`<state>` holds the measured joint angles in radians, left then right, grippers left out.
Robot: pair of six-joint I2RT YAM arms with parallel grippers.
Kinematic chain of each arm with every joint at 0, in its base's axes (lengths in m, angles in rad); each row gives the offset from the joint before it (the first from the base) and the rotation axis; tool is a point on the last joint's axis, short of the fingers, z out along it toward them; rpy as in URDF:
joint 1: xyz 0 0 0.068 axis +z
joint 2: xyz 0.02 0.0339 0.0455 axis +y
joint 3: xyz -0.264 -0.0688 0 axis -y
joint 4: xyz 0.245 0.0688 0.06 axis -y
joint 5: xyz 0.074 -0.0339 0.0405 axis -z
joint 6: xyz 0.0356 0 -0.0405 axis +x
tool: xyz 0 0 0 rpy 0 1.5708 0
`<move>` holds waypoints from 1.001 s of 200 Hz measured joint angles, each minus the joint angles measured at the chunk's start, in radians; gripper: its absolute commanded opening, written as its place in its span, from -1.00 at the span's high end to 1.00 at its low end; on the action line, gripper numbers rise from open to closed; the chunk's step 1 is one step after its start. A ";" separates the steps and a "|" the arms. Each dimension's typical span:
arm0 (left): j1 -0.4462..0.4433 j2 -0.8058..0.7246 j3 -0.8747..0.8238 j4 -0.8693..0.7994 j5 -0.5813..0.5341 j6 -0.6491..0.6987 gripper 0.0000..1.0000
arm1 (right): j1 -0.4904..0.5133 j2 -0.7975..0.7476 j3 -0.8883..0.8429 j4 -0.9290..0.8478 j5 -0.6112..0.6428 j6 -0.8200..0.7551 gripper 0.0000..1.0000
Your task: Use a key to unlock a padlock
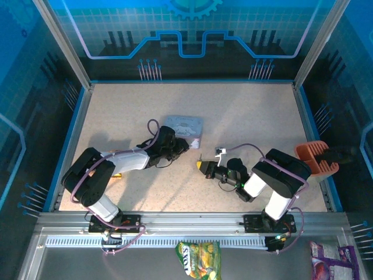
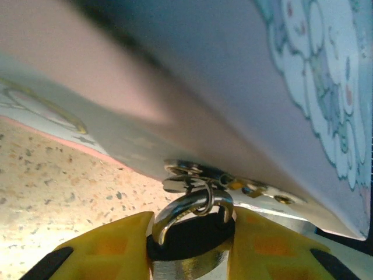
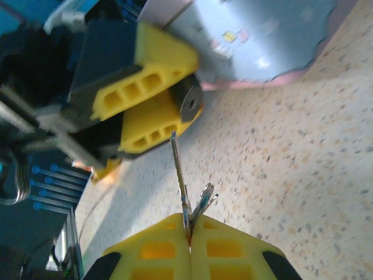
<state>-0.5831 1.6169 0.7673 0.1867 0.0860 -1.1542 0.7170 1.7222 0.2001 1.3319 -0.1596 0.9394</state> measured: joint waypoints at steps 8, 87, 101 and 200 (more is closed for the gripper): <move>0.002 0.011 0.012 -0.014 0.011 0.014 0.96 | 0.000 -0.006 0.009 -0.029 -0.027 -0.014 1.00; 0.001 0.111 0.225 -0.266 0.061 0.288 0.90 | -0.013 -0.206 0.092 -0.466 -0.121 -0.203 1.00; -0.004 0.134 0.225 -0.303 0.049 0.332 0.88 | -0.026 -0.255 0.103 -0.548 -0.122 -0.241 1.00; -0.066 0.115 0.180 -0.377 -0.109 0.502 0.04 | -0.037 -0.504 0.154 -0.999 -0.114 -0.419 1.00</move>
<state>-0.6495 1.7317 0.9478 -0.1905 -0.0231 -0.6525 0.6796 1.2182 0.3546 0.3328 -0.2741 0.5205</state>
